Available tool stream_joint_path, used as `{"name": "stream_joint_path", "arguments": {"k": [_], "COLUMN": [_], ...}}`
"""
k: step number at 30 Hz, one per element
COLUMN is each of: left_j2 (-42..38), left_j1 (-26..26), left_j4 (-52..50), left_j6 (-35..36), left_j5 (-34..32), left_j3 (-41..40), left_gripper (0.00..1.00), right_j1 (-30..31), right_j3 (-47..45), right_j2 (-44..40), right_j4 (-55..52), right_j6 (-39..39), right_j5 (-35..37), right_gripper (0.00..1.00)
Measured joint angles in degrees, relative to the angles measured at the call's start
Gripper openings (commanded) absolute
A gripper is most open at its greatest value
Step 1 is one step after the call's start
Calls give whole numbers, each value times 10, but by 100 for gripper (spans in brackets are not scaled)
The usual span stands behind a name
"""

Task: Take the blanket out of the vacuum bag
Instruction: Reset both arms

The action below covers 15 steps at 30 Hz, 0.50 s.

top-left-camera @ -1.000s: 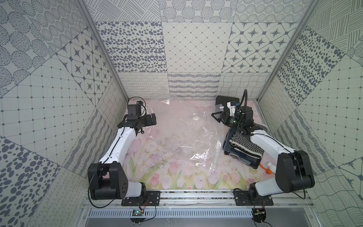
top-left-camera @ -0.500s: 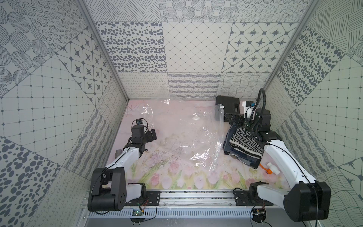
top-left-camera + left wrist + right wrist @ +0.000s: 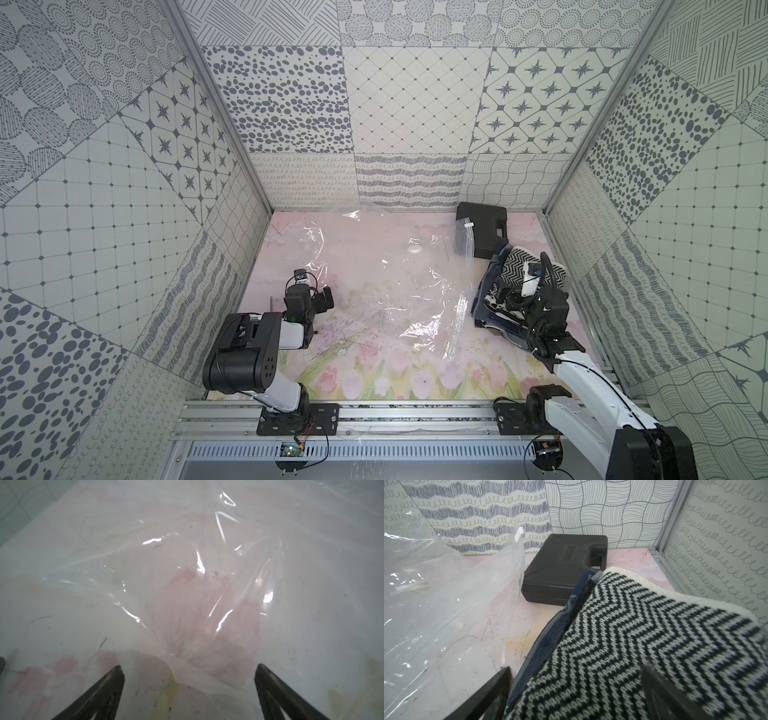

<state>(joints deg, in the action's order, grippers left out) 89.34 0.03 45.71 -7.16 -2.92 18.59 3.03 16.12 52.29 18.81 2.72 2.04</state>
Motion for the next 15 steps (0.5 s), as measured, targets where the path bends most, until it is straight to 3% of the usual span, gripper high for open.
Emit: {"name": "stream_joint_path", "arguments": {"k": [5, 12, 15], "left_j2": [6, 10, 10], "left_j1": [0, 0, 0], "left_j4": [36, 67, 65], "left_j6": [12, 17, 18], "left_j5": [21, 23, 21], "left_j3": [7, 6, 13], "left_gripper": [100, 100, 100], "right_j1": [-8, -25, -31], "right_j3": [-36, -16, 11], "right_j2": [99, 316, 356], "right_j4": [143, 378, 390], "right_j6": [-11, -16, -16], "right_j5": [-10, -52, -72], "right_gripper": [99, 99, 99]}}
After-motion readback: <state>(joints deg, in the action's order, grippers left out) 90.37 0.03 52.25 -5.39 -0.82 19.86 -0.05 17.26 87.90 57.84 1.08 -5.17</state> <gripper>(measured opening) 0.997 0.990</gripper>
